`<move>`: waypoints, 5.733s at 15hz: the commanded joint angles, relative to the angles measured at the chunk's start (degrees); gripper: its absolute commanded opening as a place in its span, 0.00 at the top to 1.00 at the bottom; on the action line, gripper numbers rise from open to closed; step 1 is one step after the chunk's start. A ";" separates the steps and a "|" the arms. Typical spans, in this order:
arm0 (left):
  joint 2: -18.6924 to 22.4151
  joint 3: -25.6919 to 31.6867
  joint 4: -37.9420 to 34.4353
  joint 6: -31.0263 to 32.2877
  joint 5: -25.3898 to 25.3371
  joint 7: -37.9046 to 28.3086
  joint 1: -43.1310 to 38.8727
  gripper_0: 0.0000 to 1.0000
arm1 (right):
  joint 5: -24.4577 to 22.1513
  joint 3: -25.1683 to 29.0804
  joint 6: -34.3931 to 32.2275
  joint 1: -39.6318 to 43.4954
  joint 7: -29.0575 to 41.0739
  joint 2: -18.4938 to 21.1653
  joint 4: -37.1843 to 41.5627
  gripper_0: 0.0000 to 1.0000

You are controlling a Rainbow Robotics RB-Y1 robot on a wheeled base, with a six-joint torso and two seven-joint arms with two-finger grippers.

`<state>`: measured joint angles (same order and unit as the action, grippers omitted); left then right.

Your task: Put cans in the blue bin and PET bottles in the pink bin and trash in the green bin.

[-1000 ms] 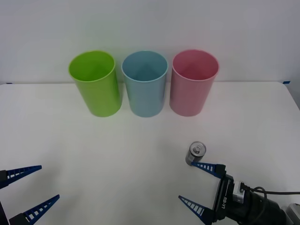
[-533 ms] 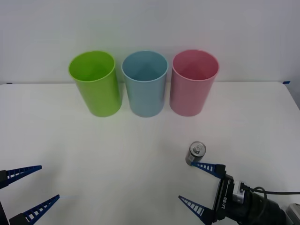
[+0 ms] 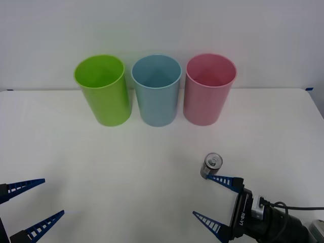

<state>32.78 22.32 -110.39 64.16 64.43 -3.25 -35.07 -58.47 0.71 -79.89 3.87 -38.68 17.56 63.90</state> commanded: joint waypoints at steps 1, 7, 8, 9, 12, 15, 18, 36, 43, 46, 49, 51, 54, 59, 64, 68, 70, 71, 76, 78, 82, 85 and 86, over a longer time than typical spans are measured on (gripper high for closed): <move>0.00 0.00 0.00 0.00 0.00 0.00 0.00 0.00 | -0.06 0.00 0.00 0.00 0.00 0.01 0.00 0.00; 0.00 0.00 0.00 0.00 0.00 0.00 0.00 0.00 | 0.03 0.00 0.00 0.00 0.00 0.01 0.00 0.00; 0.00 0.00 0.00 0.00 0.00 0.00 0.00 0.00 | 0.03 0.00 -0.09 0.00 0.00 0.01 0.00 0.00; 0.00 0.00 0.00 0.00 0.00 0.00 0.00 0.00 | 0.03 0.00 0.00 0.00 0.00 0.01 0.00 0.00; 0.00 0.00 0.00 0.00 0.00 0.00 0.00 0.00 | 0.03 0.00 -0.09 0.00 0.00 0.01 0.00 0.00; 0.00 0.00 0.00 0.00 0.00 0.00 0.00 0.00 | 0.03 0.26 0.00 0.00 0.00 0.01 0.00 0.00; 0.00 0.00 0.00 0.00 0.00 0.00 0.00 0.00 | 0.03 0.79 -0.09 0.00 0.00 0.28 0.00 0.00; 0.00 0.00 0.00 0.00 0.00 0.00 0.00 0.00 | -0.06 5.97 -0.70 2.73 0.09 3.00 0.00 0.00; 0.00 0.00 0.00 0.00 0.00 0.00 0.00 0.00 | 0.03 8.35 0.26 3.60 1.24 3.27 0.00 0.00; 0.00 0.00 0.00 0.00 0.00 0.00 0.00 0.00 | 0.03 8.61 1.58 3.60 1.59 3.27 0.00 0.00; 0.00 0.00 0.00 0.00 0.00 0.00 0.00 0.00 | 0.46 8.61 3.69 3.52 2.03 3.18 0.00 0.00; 0.00 0.00 0.00 0.00 0.00 0.00 0.00 0.00 | 0.90 8.61 5.01 3.52 2.29 3.27 0.00 0.00; 0.00 0.00 0.00 0.00 0.00 0.00 0.00 0.00 | 1.17 8.52 6.59 3.43 2.73 3.00 0.00 0.00; 0.00 0.00 0.00 0.00 0.00 0.00 0.00 0.00 | 1.34 8.17 9.23 2.90 2.99 1.86 0.00 0.00; 0.00 0.00 0.00 0.00 0.00 0.00 0.00 0.00 | 1.34 7.56 10.99 2.20 2.99 0.63 0.00 0.00; 0.00 0.00 0.00 0.00 0.00 0.00 0.00 0.00 | 1.34 7.29 11.95 1.93 2.64 0.37 0.00 0.00; 0.00 0.00 0.00 0.00 0.00 0.00 0.00 0.00 | 1.34 6.76 12.74 1.76 2.64 0.19 0.00 0.00; 0.00 0.00 0.00 0.00 0.00 0.00 0.00 0.00 | 1.34 6.50 12.74 1.76 2.64 0.10 0.00 0.00; 0.00 0.00 0.00 0.00 0.00 0.00 0.00 0.00 | 1.34 5.80 14.50 1.32 2.29 -1.30 0.00 0.00; 0.00 0.00 0.00 0.00 0.00 0.00 0.00 0.00 | 1.26 5.45 15.38 0.97 2.29 -1.74 0.00 0.00; 0.00 0.00 0.00 0.00 0.00 0.00 0.00 0.00 | 1.17 4.48 17.14 0.00 2.29 -2.18 0.00 0.00; 0.00 0.00 0.00 0.00 0.00 0.00 0.00 0.00 | 1.17 3.69 18.28 -0.61 2.29 -2.53 0.00 0.00; 0.00 0.00 0.00 0.00 0.00 0.00 0.00 0.00 | 1.17 3.51 18.72 -0.79 2.29 -2.89 0.00 0.00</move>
<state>32.78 22.32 -110.39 64.16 64.42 -3.25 -35.07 -57.30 4.36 -61.48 3.22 -36.38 14.92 63.89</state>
